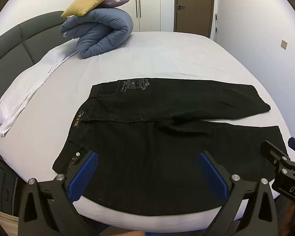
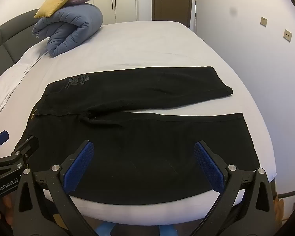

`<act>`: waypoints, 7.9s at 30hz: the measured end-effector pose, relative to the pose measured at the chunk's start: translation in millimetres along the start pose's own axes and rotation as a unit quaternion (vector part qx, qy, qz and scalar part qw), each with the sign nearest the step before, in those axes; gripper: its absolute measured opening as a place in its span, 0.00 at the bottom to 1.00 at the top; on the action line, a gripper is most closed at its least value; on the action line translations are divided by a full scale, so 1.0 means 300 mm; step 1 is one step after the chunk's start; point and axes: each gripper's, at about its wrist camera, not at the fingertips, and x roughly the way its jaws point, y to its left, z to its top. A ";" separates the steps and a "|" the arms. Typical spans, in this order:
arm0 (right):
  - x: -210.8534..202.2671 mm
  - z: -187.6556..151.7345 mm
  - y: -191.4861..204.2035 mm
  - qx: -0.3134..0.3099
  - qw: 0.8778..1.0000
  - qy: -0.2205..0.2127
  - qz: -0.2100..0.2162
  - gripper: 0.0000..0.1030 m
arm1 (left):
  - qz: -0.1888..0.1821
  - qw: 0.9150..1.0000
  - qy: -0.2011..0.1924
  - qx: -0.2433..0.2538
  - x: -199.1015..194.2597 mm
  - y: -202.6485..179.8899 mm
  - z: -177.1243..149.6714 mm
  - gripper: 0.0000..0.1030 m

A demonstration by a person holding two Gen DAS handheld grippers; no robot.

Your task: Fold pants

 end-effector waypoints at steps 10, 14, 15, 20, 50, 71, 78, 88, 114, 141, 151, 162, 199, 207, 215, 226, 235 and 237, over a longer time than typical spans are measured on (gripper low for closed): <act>0.021 -0.015 0.016 -0.001 1.000 0.006 -0.001 1.00 | 0.000 1.000 0.001 0.003 0.009 0.013 0.005 1.00; 0.020 -0.026 0.033 -0.002 1.000 0.005 -0.002 1.00 | 0.000 1.000 -0.002 0.005 0.009 0.015 -0.020 1.00; 0.020 -0.027 0.032 -0.002 1.000 0.005 -0.002 1.00 | -0.001 1.000 -0.002 0.004 0.008 0.018 -0.023 1.00; 0.021 -0.033 0.031 0.000 1.000 0.006 -0.003 1.00 | 0.000 1.000 -0.001 0.004 0.007 0.021 -0.028 1.00; 0.024 -0.040 0.036 0.000 1.000 0.009 -0.007 1.00 | 0.001 1.000 0.001 0.001 0.006 0.025 -0.031 1.00; 0.029 -0.042 0.038 0.001 1.000 0.011 -0.006 1.00 | 0.001 1.000 0.003 -0.001 0.008 0.036 -0.043 1.00; 0.030 -0.048 0.045 0.001 1.000 0.011 -0.006 1.00 | 0.001 1.000 0.003 -0.001 0.008 0.040 -0.052 1.00; 0.031 -0.050 0.048 0.001 1.000 0.012 -0.006 1.00 | 0.001 1.000 0.004 -0.001 0.011 0.040 -0.052 1.00; 0.110 0.037 0.072 -0.042 0.998 0.016 0.052 1.00 | -0.033 0.999 0.018 0.004 0.078 0.071 0.007 1.00; 0.936 0.695 0.205 -0.275 0.914 0.089 0.286 0.49 | -0.061 0.966 0.139 0.210 1.024 0.372 0.742 0.98; 1.042 0.711 0.264 -0.315 0.893 0.102 0.304 0.49 | -0.134 0.930 0.249 0.236 1.229 0.373 0.719 0.72; 1.133 0.787 0.468 -0.337 0.888 0.094 0.299 0.49 | -0.095 0.942 0.174 0.271 1.035 0.357 0.646 0.09; 1.146 0.717 0.660 -0.128 0.924 0.171 0.318 0.02 | -0.113 0.962 0.062 0.240 0.685 0.328 0.521 0.08; 0.884 0.566 0.663 -0.230 0.920 0.109 0.297 0.02 | -0.120 0.958 0.065 0.251 0.587 0.350 0.405 0.08; 0.569 0.174 0.762 -0.462 0.870 0.025 0.169 0.02 | -0.126 0.950 0.073 0.276 0.457 0.414 0.162 0.07; 0.464 -0.214 1.008 -0.582 0.807 0.004 0.100 0.02 | -0.144 0.919 0.097 0.355 0.357 0.421 -0.129 0.07; 0.449 -0.384 1.226 -0.625 0.776 0.001 0.087 0.02 | -0.139 0.916 0.105 0.361 0.335 0.481 -0.173 0.07; 0.444 -0.432 1.254 -0.637 0.767 -0.001 0.080 0.02 | -0.142 0.914 0.105 0.364 0.327 0.493 -0.176 0.07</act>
